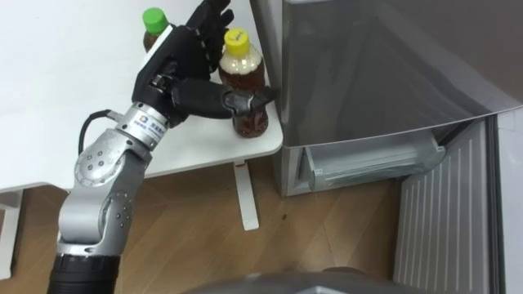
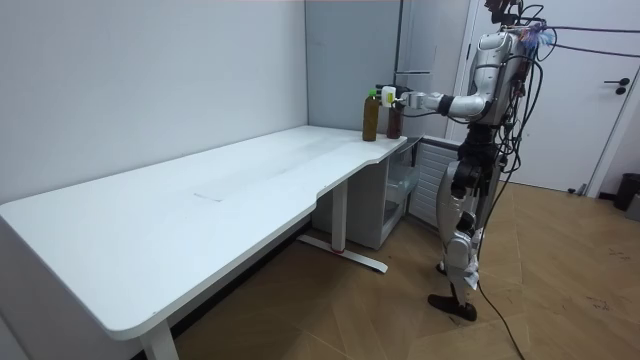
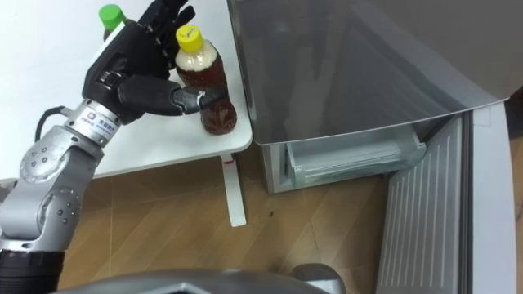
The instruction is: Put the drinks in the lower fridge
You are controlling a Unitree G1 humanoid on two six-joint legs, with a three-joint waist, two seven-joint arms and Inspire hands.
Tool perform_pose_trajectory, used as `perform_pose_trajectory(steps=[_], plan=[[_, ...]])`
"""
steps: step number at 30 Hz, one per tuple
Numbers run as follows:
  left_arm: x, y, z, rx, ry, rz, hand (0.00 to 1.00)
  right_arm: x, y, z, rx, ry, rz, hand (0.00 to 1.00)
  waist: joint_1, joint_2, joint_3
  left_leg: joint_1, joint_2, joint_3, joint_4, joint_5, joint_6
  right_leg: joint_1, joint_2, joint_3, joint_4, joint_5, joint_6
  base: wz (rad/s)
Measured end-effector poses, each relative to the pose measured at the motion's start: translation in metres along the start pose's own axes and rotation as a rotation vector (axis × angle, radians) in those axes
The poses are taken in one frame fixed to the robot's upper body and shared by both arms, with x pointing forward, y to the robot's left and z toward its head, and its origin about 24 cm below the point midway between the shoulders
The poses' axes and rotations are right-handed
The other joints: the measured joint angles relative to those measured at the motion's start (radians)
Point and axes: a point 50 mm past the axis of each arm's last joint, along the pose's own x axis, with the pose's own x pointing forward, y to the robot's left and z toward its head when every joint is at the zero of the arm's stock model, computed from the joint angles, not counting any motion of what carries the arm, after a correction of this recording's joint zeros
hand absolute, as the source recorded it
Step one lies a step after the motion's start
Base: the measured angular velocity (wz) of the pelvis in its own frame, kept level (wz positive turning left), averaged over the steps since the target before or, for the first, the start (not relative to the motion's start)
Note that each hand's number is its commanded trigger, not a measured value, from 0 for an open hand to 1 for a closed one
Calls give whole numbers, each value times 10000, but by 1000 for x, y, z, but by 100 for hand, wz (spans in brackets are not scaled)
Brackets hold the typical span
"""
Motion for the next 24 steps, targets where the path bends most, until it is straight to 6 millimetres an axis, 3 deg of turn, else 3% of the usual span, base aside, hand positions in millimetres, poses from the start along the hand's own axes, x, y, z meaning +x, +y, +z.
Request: perform_pose_trajectory(steps=[10,18,24], plan=[[0,2,-2,-59,130,359,0,0,0,-3,-18,191,-72,0,-68,5,37,1,1,19,-1,0,0,1,3,40,-2,-1,1,0],[2,12,-20,50,1017,986,0,0,1,-2,-109,207,88,0,-460,58,21,-33,7,16,2,0,0,-5,18,40,-131,-1,0,0],[7,11,-26,162,1324,921,0,0,1,0,-643,246,168,0,-519,46,28,-28,3,34,3,0,-1,1,16,43,-92,0,-1,0]])
